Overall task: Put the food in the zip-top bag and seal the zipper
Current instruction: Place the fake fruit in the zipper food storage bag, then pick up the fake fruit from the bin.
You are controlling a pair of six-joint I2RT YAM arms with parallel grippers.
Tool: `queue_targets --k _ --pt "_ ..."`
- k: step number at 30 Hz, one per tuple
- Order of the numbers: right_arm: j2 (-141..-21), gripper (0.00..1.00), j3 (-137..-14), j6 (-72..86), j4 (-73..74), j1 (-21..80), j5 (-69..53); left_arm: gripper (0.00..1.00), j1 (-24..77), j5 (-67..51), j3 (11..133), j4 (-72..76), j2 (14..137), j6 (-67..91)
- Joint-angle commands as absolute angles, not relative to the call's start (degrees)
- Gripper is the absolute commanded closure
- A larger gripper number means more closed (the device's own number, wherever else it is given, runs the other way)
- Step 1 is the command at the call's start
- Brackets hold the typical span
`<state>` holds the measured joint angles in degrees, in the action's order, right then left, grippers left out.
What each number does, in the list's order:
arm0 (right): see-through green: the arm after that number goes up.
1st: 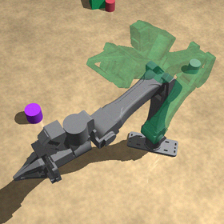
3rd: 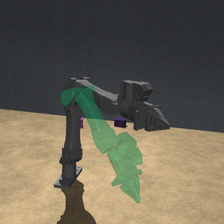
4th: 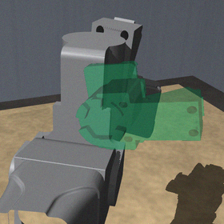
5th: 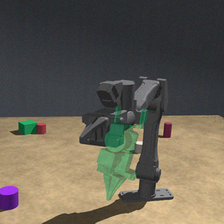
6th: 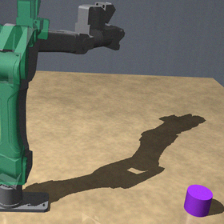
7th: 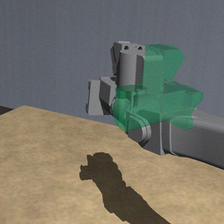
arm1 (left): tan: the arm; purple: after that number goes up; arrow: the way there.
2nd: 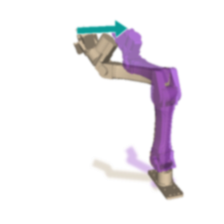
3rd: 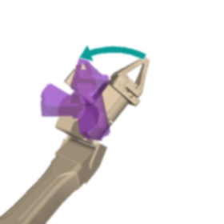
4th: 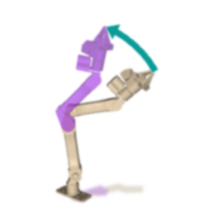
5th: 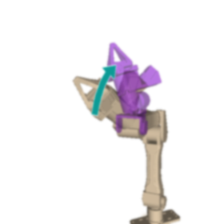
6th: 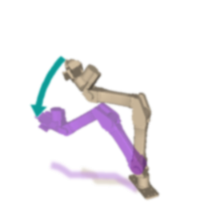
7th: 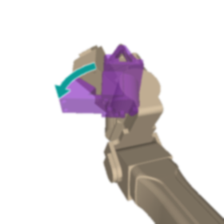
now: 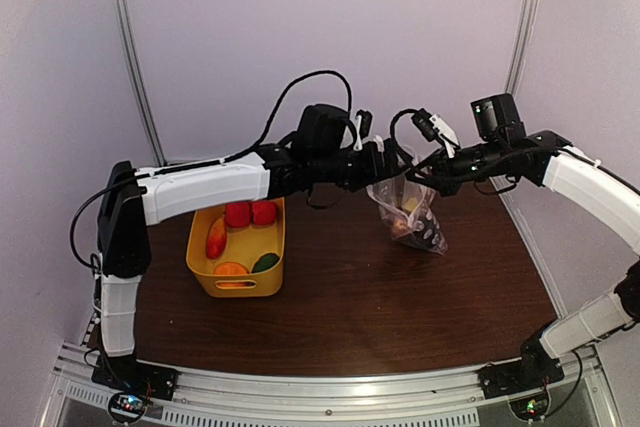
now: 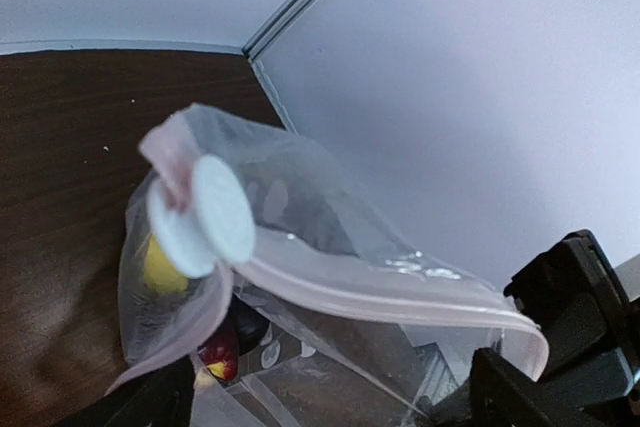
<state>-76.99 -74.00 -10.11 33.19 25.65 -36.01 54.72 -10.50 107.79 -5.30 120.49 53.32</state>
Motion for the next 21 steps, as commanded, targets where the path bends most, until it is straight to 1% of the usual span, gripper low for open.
queue_targets --k 1,4,8,14,17,21 --pt "-76.53 1.00 -73.75 -9.60 31.41 25.63 -36.12 0.02 55.78 -16.72 104.90 4.85 113.94 47.70" --pt "-76.58 1.00 -73.86 -9.58 31.13 25.11 -35.55 0.02 55.85 -20.11 104.37 4.12 111.42 44.68" --pt "-76.32 1.00 -73.13 -9.95 30.14 24.29 -35.05 0.02 55.87 -18.77 100.85 -1.22 105.00 39.04" --pt "-76.02 1.00 -68.86 -11.14 27.13 24.17 -34.72 0.02 55.43 -9.89 90.50 -9.15 93.48 29.51" --pt "-75.81 1.00 -67.30 -11.61 25.66 24.17 -35.03 0.02 54.66 -1.94 85.82 -14.97 88.63 24.96" --pt "-75.06 1.00 -65.52 -12.95 24.04 24.08 -34.54 0.05 50.97 6.36 79.19 -21.99 83.55 22.77"
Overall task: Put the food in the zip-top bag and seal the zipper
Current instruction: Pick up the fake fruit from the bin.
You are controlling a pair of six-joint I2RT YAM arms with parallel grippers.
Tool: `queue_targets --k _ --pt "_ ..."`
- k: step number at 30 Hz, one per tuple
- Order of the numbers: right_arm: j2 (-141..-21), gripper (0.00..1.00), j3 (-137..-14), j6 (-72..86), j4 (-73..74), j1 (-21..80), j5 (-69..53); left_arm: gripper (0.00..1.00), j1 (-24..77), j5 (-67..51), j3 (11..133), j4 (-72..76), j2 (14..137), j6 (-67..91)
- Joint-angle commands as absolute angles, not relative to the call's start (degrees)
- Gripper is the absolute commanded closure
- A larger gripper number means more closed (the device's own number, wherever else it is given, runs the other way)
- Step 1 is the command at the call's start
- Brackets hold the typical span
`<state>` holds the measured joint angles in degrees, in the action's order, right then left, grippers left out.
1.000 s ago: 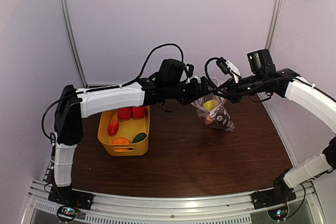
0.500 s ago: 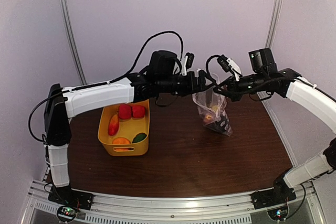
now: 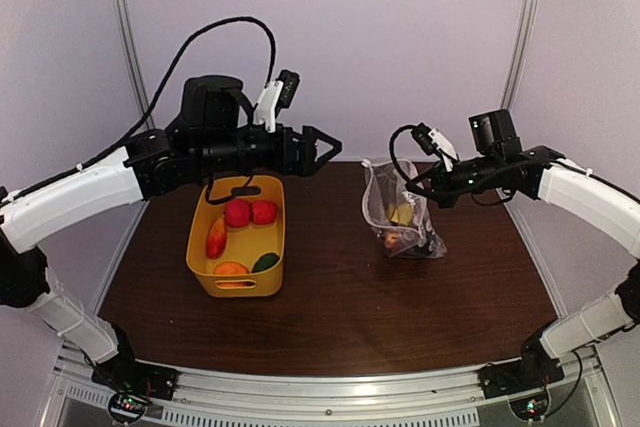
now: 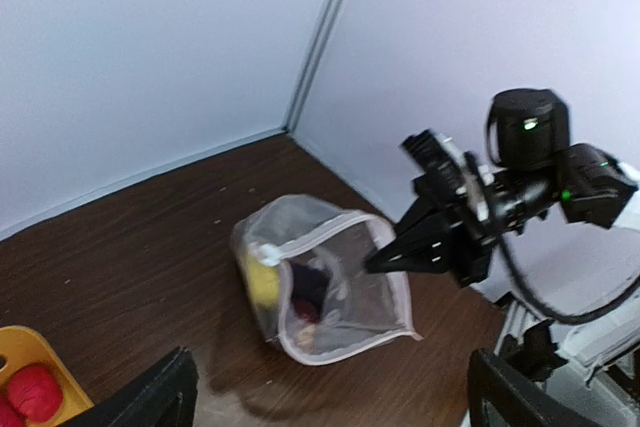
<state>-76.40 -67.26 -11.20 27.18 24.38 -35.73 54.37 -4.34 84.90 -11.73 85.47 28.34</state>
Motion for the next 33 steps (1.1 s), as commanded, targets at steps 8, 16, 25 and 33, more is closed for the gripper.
queue_targets --k 8,16,25,33 --pt "-70.71 1.00 -59.41 -13.66 19.11 23.11 -32.44 0.21 39.53 9.99 73.86 -36.49 84.13 24.31" --pt "-71.47 1.00 -57.77 -13.59 18.02 22.15 -33.59 0.21 37.77 10.71 81.37 -50.34 95.71 20.81" --pt "-71.81 1.00 -57.44 -14.11 18.00 22.14 -34.20 0.19 37.79 -7.07 79.00 -53.28 96.83 14.57" --pt "-71.86 1.00 -57.35 -13.98 18.33 22.09 -34.40 0.23 37.79 -8.66 76.47 -49.63 100.04 16.35"
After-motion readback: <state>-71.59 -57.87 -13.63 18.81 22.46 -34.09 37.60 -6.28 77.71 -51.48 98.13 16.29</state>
